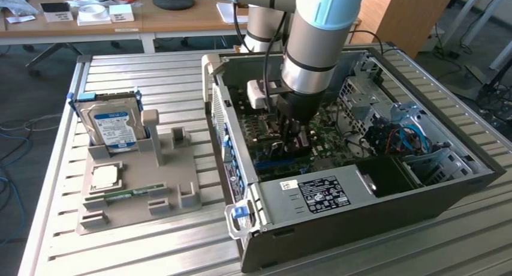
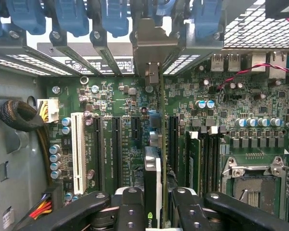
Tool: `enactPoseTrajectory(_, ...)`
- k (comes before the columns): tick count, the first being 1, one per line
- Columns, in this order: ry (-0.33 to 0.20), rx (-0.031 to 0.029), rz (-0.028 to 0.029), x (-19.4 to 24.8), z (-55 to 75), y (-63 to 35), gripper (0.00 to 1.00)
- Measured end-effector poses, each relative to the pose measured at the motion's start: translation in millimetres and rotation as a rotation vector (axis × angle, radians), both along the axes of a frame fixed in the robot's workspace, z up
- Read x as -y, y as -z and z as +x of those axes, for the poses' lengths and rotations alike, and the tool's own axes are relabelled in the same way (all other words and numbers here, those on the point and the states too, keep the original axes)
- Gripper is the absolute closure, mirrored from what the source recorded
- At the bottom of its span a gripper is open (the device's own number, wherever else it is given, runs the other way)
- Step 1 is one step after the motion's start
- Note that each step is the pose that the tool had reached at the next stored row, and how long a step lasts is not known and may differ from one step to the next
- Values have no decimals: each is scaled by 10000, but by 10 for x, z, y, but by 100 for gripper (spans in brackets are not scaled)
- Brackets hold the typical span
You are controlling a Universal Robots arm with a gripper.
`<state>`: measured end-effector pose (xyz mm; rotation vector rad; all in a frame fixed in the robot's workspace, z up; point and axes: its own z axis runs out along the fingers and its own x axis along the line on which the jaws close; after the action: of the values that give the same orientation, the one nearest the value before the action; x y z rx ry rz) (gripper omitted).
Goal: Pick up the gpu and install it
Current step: 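Insert the gpu into the slot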
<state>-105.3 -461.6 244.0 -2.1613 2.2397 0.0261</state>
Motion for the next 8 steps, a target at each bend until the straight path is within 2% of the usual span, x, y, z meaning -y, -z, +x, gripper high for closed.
enactPoseTrajectory(8,-18,-2,-1,-2,-2,1,73)
